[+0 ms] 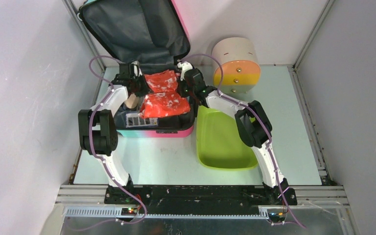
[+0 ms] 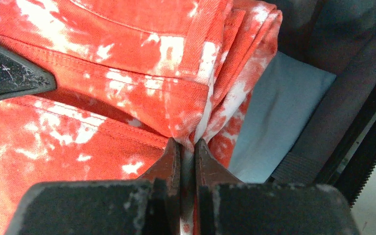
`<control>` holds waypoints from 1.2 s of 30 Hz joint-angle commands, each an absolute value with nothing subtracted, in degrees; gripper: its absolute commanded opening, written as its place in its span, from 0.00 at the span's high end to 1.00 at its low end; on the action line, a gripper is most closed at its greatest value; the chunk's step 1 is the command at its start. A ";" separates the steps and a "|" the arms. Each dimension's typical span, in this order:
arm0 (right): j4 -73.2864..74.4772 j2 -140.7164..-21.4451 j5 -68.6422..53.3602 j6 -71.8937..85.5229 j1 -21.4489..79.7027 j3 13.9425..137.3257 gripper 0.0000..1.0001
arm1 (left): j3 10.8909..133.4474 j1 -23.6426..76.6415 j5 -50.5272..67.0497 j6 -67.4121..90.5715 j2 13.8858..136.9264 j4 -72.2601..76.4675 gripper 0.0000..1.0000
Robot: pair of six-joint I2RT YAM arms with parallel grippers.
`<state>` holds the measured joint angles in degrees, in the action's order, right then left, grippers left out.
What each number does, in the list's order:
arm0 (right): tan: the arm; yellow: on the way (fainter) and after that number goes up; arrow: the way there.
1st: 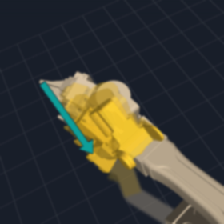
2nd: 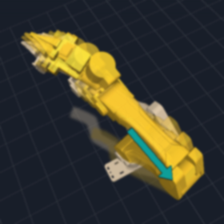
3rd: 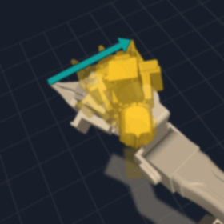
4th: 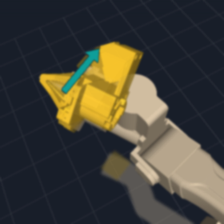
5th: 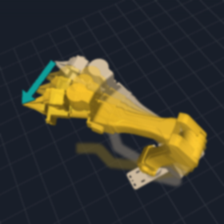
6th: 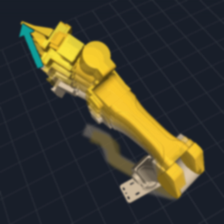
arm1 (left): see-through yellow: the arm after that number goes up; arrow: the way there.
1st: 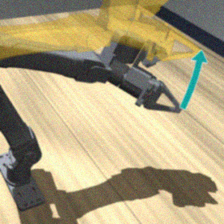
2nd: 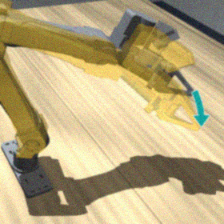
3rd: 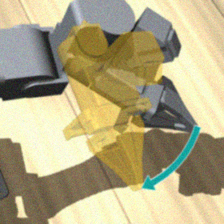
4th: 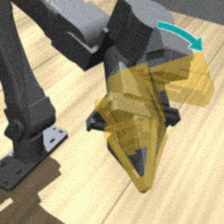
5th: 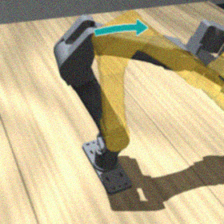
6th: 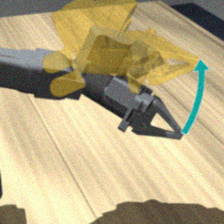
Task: Open, take out, and arrange the luggage
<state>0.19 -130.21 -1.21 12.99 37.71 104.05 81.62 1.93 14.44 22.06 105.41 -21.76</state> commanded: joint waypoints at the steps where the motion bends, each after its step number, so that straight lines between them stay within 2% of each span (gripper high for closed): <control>1: -4.34 -125.46 1.35 7.90 37.65 105.03 1.00 | 81.61 0.49 16.41 21.17 102.96 -18.81 1.00; 11: -5.45 -119.81 2.69 6.18 39.29 104.27 1.00 | 81.97 0.74 13.88 20.00 95.34 -24.14 1.00; 24: -7.71 -107.98 4.14 7.20 40.83 93.43 1.00 | 80.33 3.72 13.60 20.50 85.71 -26.44 1.00; 29: -3.48 -98.50 7.18 7.50 41.60 86.19 1.00 | 78.66 9.16 13.32 23.14 80.23 -26.53 1.00; 36: 5.88 -80.20 11.57 9.95 42.45 71.59 1.00 | 70.53 24.02 9.30 31.20 73.05 -18.87 1.00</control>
